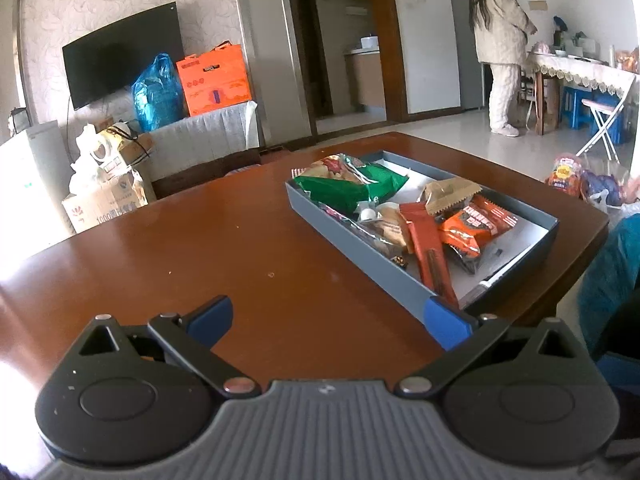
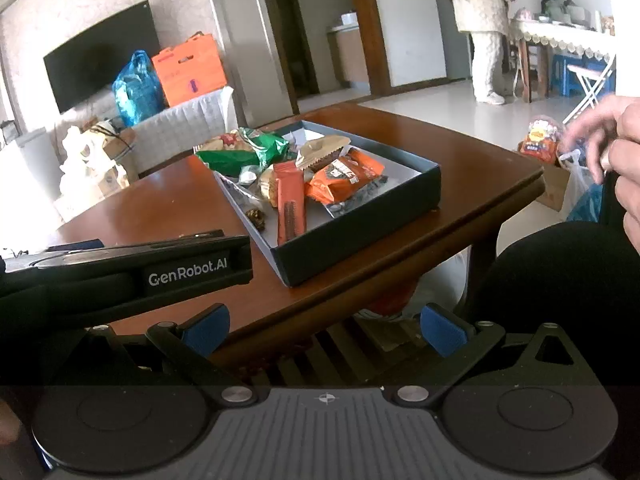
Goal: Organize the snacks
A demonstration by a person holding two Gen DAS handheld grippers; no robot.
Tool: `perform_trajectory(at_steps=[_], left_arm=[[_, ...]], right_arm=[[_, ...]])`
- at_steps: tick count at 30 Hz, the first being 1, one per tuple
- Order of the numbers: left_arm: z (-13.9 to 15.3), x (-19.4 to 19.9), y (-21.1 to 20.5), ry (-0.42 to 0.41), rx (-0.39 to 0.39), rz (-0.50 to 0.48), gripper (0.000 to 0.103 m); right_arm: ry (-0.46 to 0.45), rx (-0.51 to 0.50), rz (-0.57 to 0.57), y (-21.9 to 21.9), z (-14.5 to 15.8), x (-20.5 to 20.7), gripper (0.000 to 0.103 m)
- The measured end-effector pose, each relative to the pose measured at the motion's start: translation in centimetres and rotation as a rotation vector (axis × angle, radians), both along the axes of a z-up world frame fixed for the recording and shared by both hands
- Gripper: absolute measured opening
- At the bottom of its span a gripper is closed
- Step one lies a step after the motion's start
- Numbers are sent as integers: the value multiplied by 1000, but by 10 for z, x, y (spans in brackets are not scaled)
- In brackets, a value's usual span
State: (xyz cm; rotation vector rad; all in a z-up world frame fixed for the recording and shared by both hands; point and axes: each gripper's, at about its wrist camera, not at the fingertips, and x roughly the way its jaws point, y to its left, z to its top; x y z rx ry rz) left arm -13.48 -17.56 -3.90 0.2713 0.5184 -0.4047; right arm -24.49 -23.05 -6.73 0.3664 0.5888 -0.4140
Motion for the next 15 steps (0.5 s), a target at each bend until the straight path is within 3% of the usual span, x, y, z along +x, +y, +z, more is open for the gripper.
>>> perform_trajectory(at_steps=[15], left_arm=[[4, -6, 5, -3, -65, -40, 103]], right_arm=[[-5, -12, 8, 3, 1, -1, 103]])
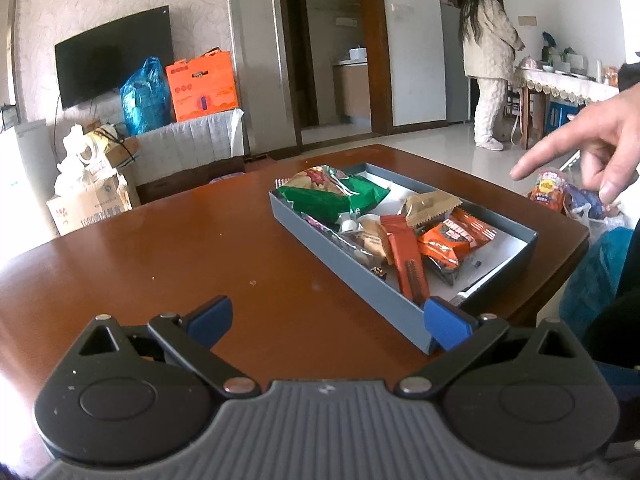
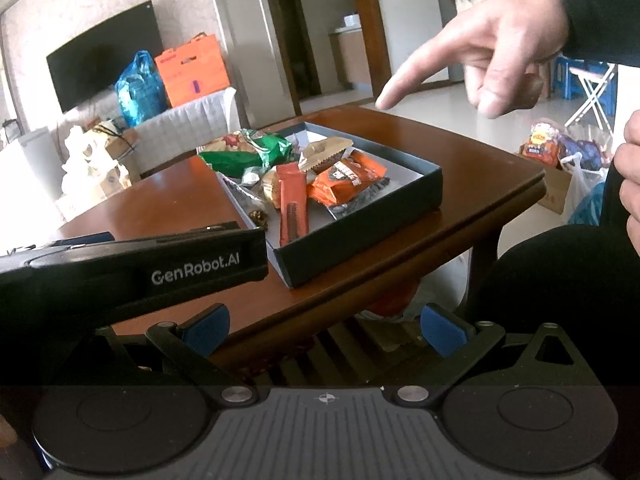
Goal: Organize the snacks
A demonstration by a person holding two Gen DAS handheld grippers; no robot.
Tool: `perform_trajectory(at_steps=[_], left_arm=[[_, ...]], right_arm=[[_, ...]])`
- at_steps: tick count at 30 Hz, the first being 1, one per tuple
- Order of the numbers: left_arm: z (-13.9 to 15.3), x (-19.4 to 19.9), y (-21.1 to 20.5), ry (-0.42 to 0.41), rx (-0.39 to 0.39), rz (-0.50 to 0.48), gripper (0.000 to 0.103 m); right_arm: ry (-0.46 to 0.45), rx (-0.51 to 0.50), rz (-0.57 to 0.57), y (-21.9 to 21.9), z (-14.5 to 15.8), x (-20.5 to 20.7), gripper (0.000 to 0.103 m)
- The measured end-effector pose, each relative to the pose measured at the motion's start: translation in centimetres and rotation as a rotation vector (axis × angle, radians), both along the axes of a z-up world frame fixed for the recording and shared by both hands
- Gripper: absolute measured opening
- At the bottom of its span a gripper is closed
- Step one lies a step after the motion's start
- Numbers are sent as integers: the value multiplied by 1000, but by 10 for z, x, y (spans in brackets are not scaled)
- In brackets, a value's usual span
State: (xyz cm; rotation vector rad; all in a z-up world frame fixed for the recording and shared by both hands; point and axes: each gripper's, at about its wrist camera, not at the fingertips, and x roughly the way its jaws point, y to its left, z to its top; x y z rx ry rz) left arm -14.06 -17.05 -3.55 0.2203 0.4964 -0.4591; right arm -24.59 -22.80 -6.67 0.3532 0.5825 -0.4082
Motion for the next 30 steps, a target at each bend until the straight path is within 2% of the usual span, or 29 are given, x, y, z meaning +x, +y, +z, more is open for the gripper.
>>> perform_trajectory(at_steps=[30], left_arm=[[2, -1, 3, 7, -5, 1, 103]], right_arm=[[3, -5, 12, 1, 1, 1, 103]])
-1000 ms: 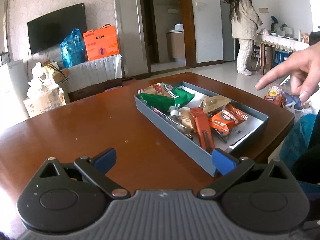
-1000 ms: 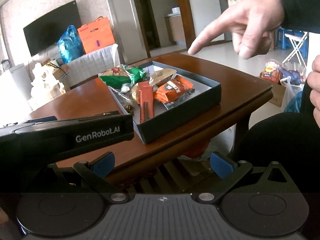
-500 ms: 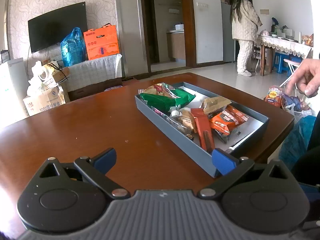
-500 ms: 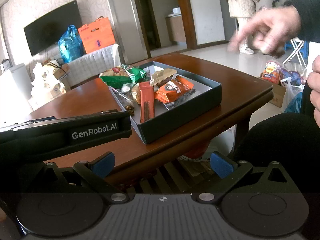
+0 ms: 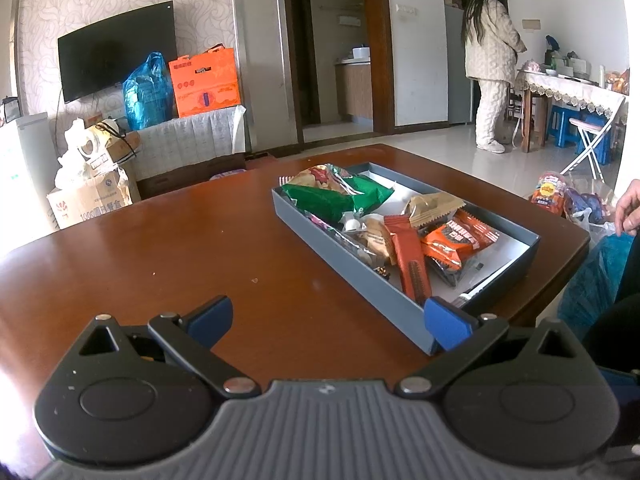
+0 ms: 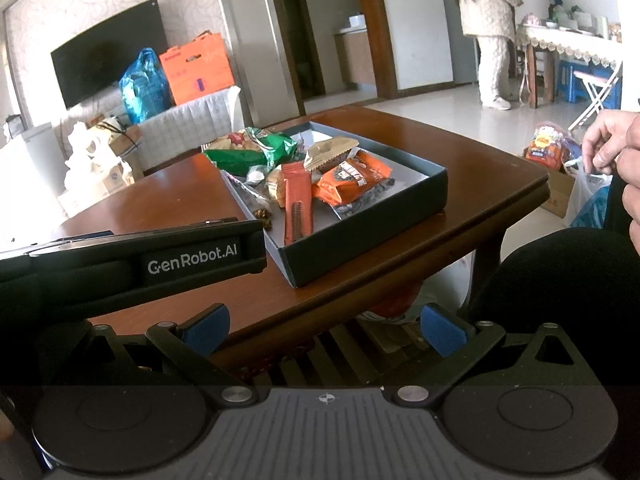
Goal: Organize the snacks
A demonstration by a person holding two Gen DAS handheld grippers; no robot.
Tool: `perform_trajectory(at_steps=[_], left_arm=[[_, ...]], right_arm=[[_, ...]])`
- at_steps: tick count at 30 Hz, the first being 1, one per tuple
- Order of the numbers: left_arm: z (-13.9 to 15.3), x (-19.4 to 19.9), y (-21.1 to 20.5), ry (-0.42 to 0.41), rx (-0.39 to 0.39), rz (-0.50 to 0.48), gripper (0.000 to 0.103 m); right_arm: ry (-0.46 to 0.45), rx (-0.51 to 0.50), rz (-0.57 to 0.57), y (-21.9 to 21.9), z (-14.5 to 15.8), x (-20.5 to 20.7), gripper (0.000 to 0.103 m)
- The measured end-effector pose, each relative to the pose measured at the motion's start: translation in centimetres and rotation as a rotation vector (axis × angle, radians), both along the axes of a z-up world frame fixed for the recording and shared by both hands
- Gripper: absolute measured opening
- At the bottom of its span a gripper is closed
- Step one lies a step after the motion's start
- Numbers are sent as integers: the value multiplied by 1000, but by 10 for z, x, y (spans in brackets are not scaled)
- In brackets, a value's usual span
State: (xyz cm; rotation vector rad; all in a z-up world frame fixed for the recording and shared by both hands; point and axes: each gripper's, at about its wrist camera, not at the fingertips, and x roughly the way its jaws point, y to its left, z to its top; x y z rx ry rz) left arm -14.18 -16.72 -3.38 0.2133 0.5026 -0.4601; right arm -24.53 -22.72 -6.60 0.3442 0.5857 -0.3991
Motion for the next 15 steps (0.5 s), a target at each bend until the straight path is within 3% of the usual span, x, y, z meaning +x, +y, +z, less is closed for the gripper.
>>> perform_trajectory(at_steps=[15], left_arm=[[0, 1, 0, 1, -4, 6, 103]], right_arm=[[-1, -1, 2, 1, 0, 0, 103]])
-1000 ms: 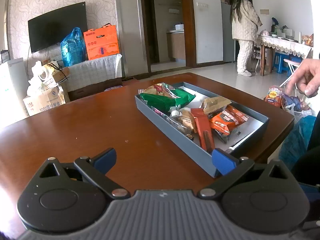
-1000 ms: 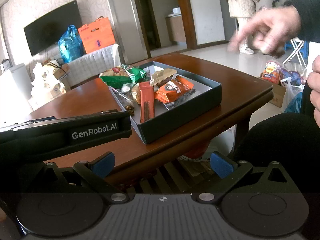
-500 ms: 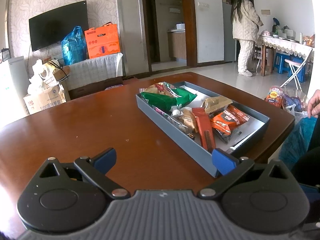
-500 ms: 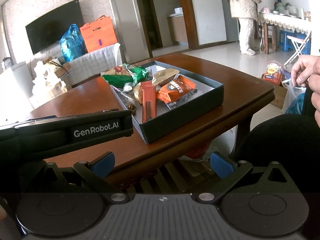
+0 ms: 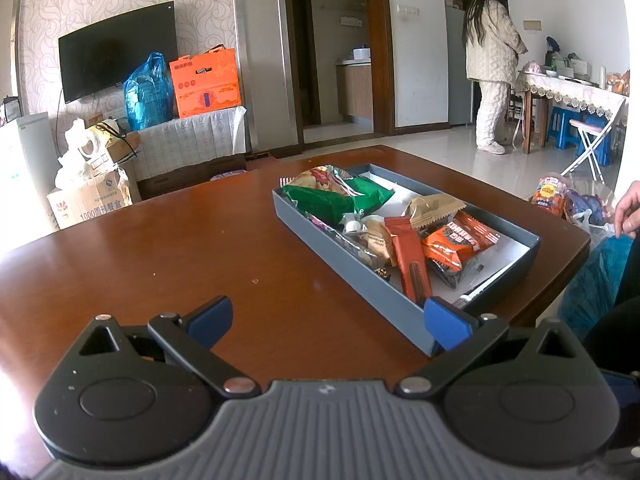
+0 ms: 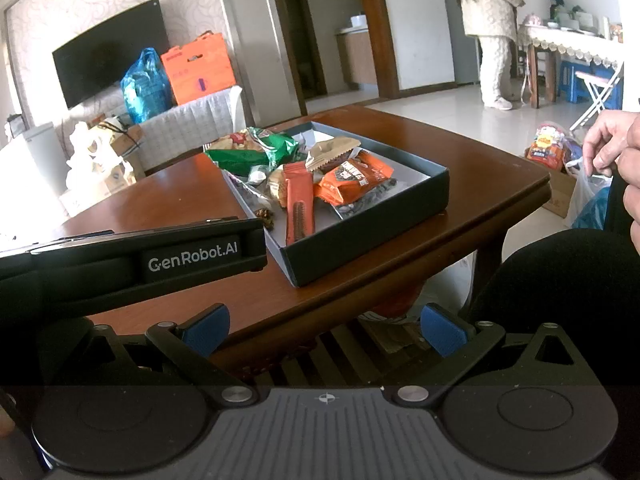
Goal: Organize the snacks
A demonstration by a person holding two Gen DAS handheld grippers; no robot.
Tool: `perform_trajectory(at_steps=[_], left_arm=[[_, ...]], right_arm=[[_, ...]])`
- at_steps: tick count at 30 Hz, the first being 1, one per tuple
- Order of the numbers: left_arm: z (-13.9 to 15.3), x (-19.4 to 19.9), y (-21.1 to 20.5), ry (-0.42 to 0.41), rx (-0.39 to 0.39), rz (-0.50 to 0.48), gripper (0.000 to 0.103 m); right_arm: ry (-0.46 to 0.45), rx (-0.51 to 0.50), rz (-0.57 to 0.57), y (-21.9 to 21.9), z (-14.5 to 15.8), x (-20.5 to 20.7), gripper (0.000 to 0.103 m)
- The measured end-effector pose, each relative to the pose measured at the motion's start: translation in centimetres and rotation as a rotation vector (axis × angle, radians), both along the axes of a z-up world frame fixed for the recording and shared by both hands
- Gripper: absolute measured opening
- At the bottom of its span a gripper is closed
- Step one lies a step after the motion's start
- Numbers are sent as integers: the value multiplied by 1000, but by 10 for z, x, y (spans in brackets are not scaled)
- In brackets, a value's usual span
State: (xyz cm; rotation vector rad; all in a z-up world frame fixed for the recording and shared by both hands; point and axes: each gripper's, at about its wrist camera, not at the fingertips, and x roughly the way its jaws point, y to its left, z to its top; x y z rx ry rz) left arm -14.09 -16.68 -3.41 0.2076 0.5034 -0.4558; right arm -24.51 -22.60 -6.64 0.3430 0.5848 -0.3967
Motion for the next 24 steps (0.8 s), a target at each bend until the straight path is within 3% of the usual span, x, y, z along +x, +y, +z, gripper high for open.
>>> perform_trajectory(at_steps=[24], left_arm=[[1, 1, 1, -2, -3, 2, 103]], right_arm=[[-2, 0, 0, 0, 0, 0, 103]])
